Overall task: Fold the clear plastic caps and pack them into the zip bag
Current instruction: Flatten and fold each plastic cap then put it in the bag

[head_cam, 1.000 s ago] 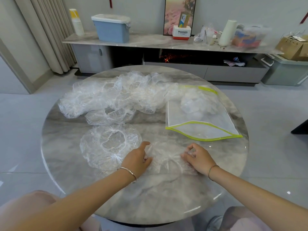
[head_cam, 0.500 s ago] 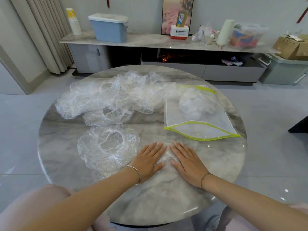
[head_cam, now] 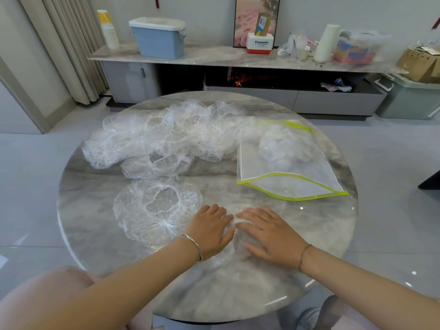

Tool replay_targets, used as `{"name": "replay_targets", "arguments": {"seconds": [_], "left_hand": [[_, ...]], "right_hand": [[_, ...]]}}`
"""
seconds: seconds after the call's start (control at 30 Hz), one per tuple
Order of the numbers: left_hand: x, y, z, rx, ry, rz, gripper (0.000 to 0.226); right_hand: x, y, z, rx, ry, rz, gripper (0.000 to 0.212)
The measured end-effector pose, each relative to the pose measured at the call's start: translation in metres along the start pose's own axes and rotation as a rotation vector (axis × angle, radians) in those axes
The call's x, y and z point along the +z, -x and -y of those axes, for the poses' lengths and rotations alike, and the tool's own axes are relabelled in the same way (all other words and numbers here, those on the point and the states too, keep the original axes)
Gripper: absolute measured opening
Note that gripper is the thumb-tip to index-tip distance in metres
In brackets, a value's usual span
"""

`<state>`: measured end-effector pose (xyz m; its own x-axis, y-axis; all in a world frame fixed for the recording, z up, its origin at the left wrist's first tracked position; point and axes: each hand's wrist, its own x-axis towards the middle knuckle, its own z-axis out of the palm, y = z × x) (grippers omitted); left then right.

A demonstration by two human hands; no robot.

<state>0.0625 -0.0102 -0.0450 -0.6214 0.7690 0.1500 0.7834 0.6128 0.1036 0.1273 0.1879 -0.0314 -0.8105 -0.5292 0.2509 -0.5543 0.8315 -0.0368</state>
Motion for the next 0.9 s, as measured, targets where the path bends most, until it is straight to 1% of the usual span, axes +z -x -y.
{"name": "replay_targets", "arguments": {"seconds": [0.03,0.07,0.17,0.23,0.33,0.4,0.47,0.5,0.53,0.6,0.67,0.73,0.77,0.83,0.9], "left_hand": [[-0.007,0.001,0.001,-0.024,-0.009,-0.007,0.049],[-0.012,0.002,0.002,-0.041,-0.018,0.019,0.053],[-0.025,0.005,0.009,-0.064,-0.015,0.133,0.083],[-0.027,0.008,0.011,-0.066,0.026,0.175,0.090],[-0.026,0.013,0.013,-0.027,0.038,0.171,0.092],[-0.024,0.017,0.014,-0.003,0.037,0.187,0.098],[-0.025,0.018,0.016,0.016,0.039,0.211,0.103],[-0.026,0.018,0.017,0.023,0.038,0.217,0.103],[-0.025,0.018,0.019,0.028,0.042,0.210,0.100],[-0.023,0.016,0.022,0.012,0.074,0.182,0.088],[-0.021,0.013,0.021,-0.060,0.155,0.142,0.066],[-0.018,0.011,0.017,-0.154,0.286,0.062,0.042],[-0.018,0.010,0.015,-0.196,0.335,0.032,0.033],[-0.018,0.009,0.012,-0.259,0.383,0.027,0.024],[-0.017,0.009,0.011,-0.319,0.464,0.043,0.021]], "right_hand": [[-0.002,0.000,0.002,-0.082,-0.018,-0.014,0.043],[-0.003,0.000,0.003,-0.137,-0.025,-0.002,0.045],[0.003,0.005,0.001,-0.181,0.022,0.118,0.055],[0.008,0.005,-0.001,-0.169,0.023,0.105,0.048],[0.013,0.000,0.001,-0.132,-0.035,0.020,0.032],[0.013,-0.002,0.004,-0.011,-0.156,0.004,0.027],[0.004,-0.002,0.008,0.226,-0.353,0.011,0.022],[0.000,-0.001,0.008,0.356,-0.506,0.024,0.017],[-0.004,-0.002,0.009,0.465,-0.682,0.018,0.015],[-0.010,-0.004,0.009,0.638,-0.952,-0.030,0.023],[-0.013,-0.007,0.006,0.756,-1.104,-0.059,0.024],[-0.011,-0.008,0.002,0.861,-1.192,-0.069,0.023],[-0.011,-0.008,0.001,0.925,-1.219,-0.081,0.022],[-0.012,-0.008,-0.001,1.023,-1.248,-0.122,0.019],[-0.013,-0.008,-0.002,1.040,-1.255,-0.165,0.018]]}}
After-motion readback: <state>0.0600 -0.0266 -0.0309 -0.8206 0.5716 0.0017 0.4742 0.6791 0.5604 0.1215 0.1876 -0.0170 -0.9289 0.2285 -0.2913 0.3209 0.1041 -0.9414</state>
